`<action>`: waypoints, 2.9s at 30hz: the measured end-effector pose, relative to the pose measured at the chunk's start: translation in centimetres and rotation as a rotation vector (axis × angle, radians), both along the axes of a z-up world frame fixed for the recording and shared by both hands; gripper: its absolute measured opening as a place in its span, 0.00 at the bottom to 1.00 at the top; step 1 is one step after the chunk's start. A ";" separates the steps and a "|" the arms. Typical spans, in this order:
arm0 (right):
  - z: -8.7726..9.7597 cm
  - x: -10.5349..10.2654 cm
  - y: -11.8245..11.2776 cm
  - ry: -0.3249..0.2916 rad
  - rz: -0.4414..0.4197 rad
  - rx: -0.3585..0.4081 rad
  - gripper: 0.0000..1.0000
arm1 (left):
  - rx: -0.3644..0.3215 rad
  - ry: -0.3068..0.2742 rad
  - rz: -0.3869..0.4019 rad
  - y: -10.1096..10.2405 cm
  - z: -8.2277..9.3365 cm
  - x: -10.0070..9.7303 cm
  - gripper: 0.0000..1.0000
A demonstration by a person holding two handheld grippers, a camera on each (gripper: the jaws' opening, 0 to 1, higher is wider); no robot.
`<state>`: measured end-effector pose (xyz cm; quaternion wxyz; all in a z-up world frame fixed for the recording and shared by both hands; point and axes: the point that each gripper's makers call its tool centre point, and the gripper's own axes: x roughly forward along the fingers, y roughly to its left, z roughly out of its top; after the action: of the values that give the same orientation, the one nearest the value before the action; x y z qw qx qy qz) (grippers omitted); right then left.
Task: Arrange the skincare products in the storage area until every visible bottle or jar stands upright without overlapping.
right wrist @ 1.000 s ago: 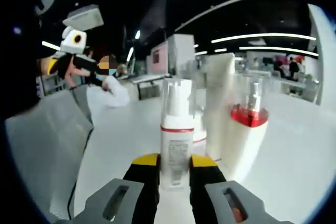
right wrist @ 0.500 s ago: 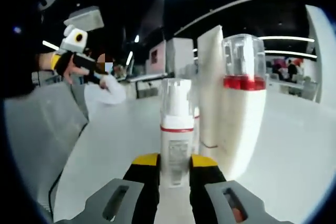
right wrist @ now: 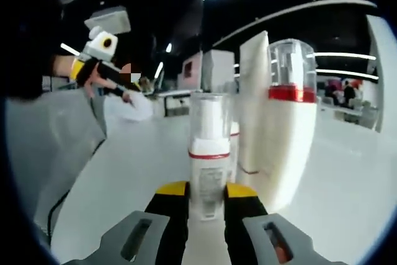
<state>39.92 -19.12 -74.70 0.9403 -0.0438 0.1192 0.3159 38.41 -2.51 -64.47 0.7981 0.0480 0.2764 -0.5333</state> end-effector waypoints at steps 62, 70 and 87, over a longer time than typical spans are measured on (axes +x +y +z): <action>-3.3 0.6 -2.9 0.189 0.053 -0.135 0.14 | 0.024 0.038 -0.028 -0.4 -0.2 0.3 0.93; -1.8 -1.2 -3.3 0.229 -0.027 -0.124 0.17 | 0.023 0.065 -0.030 0.6 0.5 0.2 0.93; 4.8 -4.9 -0.5 0.262 -0.203 -0.125 0.41 | 0.130 0.066 -0.107 6.2 1.5 0.0 0.99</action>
<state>34.99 -19.62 -69.88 0.9392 -0.0483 0.2639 0.2142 38.39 3.67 -62.98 0.7539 0.0968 0.3338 -0.5575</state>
